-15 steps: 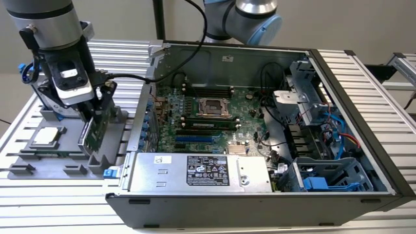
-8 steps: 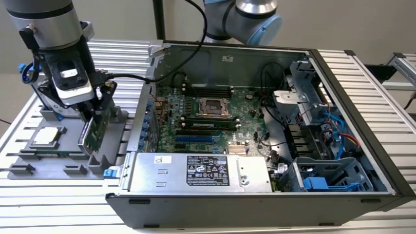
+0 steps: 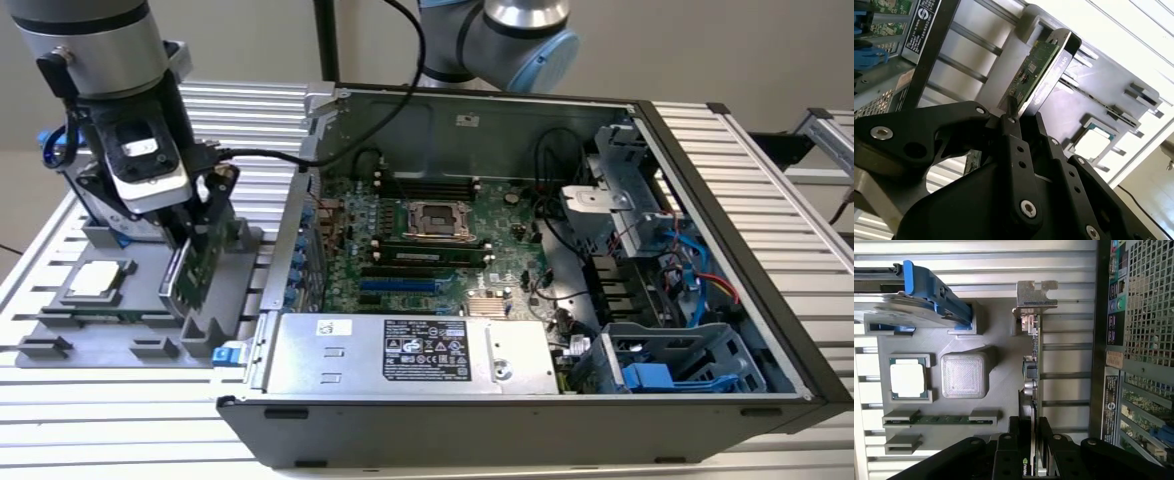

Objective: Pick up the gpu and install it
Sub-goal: 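Pick up the gpu and move the gpu toward the slot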

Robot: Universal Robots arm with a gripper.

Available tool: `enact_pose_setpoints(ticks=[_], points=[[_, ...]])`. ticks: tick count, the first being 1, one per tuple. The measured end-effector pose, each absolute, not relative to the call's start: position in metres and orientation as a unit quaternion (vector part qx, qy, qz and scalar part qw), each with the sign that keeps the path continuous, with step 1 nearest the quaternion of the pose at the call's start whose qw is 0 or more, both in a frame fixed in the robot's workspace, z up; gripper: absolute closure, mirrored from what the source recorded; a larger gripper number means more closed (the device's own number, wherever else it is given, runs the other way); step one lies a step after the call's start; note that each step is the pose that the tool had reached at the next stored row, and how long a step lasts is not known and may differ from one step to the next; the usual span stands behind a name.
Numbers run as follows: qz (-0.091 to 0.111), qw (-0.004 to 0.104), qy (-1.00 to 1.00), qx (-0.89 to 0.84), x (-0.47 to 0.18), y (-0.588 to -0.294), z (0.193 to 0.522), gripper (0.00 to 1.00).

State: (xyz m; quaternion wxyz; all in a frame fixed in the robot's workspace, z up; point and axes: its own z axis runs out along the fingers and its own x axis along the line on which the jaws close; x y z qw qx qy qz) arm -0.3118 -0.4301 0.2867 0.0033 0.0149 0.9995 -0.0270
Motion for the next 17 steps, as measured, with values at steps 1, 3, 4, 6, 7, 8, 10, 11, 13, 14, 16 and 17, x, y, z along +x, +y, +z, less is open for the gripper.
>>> enact_pose_setpoints(ticks=[1,3,4,6,7,8,10,11,13,14,16,17], points=[[-0.027,0.003,1.000,0.015,-0.312,-0.430,0.288,1.00],[-0.027,0.003,1.000,0.015,-0.312,-0.430,0.292,1.00],[-0.027,0.003,1.000,0.015,-0.312,-0.430,0.294,1.00],[-0.027,0.003,1.000,0.015,-0.312,-0.430,0.298,1.00],[-0.027,0.003,1.000,0.015,-0.312,-0.430,0.299,1.00],[-0.027,0.003,1.000,0.015,-0.312,-0.430,0.301,1.00],[-0.027,0.003,1.000,0.015,-0.312,-0.430,0.304,1.00],[-0.027,0.003,1.000,0.015,-0.312,-0.430,0.306,1.00],[-0.027,0.003,1.000,0.015,-0.312,-0.430,0.309,1.00],[-0.027,0.003,1.000,0.015,-0.312,-0.430,0.311,1.00],[-0.027,0.003,1.000,0.015,-0.312,-0.430,0.314,1.00],[-0.027,0.003,1.000,0.015,-0.312,-0.430,0.315,1.00]])
